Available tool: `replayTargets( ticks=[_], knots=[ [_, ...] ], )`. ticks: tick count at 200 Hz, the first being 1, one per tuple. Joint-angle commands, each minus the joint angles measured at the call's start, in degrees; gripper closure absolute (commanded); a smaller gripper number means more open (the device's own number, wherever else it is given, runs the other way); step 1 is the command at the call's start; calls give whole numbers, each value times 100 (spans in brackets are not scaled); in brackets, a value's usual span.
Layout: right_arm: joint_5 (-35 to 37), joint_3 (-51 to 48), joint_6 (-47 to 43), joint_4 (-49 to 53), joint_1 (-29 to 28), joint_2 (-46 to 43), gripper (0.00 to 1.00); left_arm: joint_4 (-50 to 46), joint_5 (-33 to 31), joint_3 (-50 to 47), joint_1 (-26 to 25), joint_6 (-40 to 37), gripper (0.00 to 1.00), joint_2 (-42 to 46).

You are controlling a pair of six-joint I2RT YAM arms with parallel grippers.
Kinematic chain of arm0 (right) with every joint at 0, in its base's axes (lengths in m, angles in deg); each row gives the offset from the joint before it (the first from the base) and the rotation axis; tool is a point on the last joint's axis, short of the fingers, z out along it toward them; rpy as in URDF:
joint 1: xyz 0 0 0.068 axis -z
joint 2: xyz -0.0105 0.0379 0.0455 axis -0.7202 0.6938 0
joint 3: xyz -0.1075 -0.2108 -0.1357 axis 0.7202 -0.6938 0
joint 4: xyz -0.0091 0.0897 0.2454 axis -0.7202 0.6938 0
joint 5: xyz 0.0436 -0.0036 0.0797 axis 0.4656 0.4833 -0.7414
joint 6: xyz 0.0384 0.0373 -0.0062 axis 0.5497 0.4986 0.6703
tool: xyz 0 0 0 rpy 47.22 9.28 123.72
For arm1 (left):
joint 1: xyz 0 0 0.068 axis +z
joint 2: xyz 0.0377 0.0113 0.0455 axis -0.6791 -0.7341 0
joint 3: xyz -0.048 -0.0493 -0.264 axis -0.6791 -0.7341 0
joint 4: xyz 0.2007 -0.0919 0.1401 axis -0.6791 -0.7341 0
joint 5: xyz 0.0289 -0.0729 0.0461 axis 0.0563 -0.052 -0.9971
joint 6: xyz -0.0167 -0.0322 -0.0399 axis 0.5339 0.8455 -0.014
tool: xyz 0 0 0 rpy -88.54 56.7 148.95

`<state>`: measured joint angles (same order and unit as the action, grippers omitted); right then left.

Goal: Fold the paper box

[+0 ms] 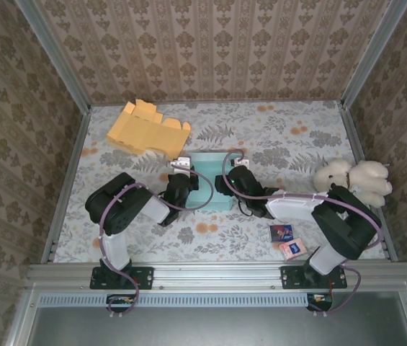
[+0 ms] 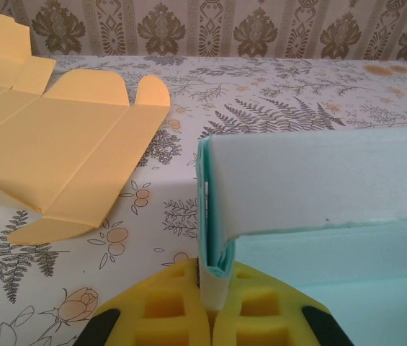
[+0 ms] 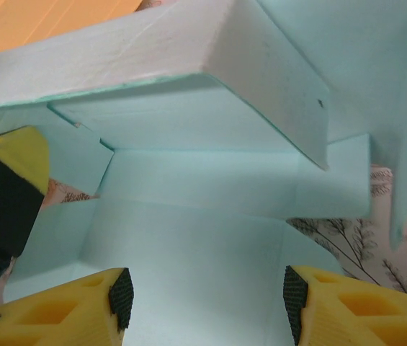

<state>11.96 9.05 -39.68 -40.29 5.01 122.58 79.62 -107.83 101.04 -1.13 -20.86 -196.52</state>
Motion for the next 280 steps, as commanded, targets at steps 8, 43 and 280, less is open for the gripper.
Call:
replayTargets(
  ticks=[8, 43, 280],
  knots=[
    [193, 339, -473, -395, 127, 345, 40, -101, -66, 40, -58, 96, 100, 158],
    [469, 463, -743, -290, 386, 522, 40, -110, -66, 30, -82, 79, 100, 166],
    [-470, -4, -966, -1488, 1089, 1049, 40, -297, -73, 263, -106, 65, 100, 56]
  ],
)
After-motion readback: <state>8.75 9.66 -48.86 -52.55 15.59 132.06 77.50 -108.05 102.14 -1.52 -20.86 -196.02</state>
